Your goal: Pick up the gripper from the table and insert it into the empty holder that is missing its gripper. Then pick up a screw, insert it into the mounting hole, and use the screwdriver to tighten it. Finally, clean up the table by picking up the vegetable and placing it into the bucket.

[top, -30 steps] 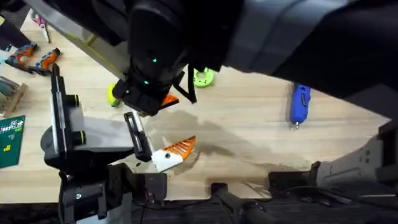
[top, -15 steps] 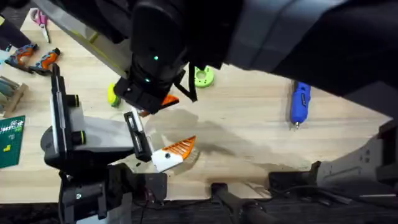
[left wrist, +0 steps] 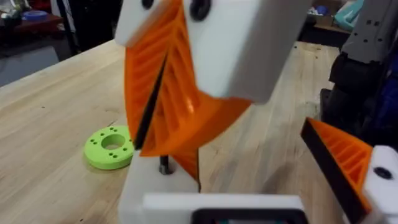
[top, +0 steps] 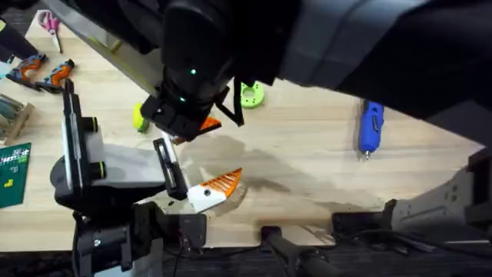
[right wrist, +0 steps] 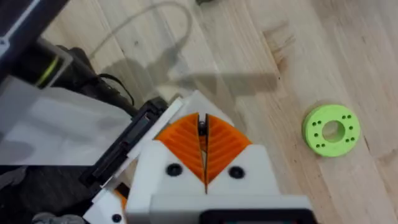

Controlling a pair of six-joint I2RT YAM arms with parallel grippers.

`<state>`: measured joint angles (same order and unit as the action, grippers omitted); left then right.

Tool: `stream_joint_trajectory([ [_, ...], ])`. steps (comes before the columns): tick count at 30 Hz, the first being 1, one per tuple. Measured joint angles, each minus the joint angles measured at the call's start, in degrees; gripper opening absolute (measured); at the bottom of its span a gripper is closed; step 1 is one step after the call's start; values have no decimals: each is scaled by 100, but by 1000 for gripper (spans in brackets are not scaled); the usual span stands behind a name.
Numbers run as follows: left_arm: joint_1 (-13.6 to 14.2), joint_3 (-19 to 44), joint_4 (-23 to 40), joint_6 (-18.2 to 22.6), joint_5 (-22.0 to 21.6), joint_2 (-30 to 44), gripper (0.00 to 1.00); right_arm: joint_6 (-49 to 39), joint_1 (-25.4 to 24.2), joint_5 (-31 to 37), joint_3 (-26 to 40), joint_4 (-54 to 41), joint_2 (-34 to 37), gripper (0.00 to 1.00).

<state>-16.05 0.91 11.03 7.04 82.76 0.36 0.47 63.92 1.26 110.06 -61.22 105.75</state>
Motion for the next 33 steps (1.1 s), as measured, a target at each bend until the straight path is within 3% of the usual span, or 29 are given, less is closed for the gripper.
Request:
stream_joint_trajectory([
  [33,0,0,0,-23,-1,0,986,91,0,-2,0,-90,0,6],
])
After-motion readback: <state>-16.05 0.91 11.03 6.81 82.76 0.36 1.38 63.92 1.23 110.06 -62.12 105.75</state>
